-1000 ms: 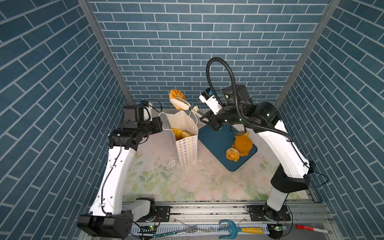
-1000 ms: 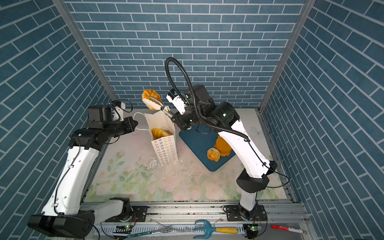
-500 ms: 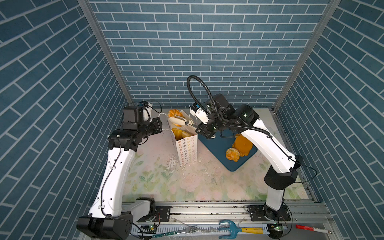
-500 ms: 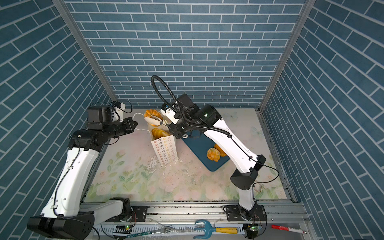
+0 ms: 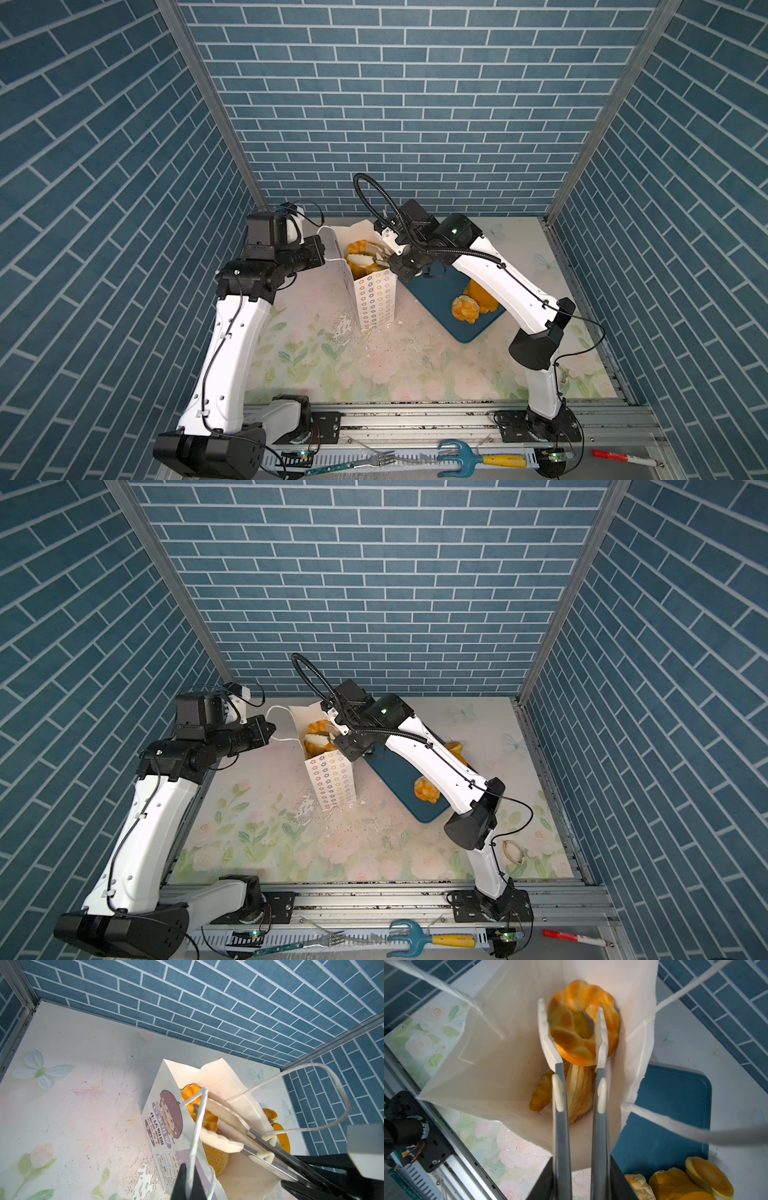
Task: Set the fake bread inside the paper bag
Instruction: 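Lower the donut into the bag and open the tongs, then withdraw the open tongs from the bag back over the tray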
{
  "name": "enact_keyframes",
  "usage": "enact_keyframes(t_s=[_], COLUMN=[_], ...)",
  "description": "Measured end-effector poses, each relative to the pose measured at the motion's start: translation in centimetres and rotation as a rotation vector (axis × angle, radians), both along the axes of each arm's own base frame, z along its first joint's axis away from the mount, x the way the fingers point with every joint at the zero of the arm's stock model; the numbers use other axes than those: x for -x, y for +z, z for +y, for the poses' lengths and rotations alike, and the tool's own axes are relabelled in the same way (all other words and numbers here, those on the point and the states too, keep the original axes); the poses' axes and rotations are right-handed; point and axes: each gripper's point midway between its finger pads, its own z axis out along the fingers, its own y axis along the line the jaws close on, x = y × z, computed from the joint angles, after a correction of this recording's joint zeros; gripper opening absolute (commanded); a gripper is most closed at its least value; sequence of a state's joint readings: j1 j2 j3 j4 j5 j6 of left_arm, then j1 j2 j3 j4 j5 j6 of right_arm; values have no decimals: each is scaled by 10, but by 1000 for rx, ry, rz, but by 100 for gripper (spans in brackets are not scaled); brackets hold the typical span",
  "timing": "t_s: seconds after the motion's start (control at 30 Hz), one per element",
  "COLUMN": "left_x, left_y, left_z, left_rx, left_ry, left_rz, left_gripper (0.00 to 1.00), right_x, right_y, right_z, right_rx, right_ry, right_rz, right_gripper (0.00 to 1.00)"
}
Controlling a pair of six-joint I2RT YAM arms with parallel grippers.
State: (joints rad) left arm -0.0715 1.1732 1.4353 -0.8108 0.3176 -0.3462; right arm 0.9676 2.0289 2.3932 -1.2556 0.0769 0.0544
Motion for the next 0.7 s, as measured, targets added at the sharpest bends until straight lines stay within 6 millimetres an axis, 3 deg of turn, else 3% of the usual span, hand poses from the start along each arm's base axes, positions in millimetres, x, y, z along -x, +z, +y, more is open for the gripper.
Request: enact_keyframes(t_s=[0.4,0.7], left_x=[0,0], left_y=[-4,-4], left_z=[0,0], left_rx=[2,2], left_ry=[0,0], left_rz=[9,9], left_gripper=[0,0], right_x=[-4,10], right_y=[11,59], right_z=[0,-14], right_rx=[-13,-92], right_ry=[-13,-8], right_rz=[-35,-99], right_gripper=[46,45])
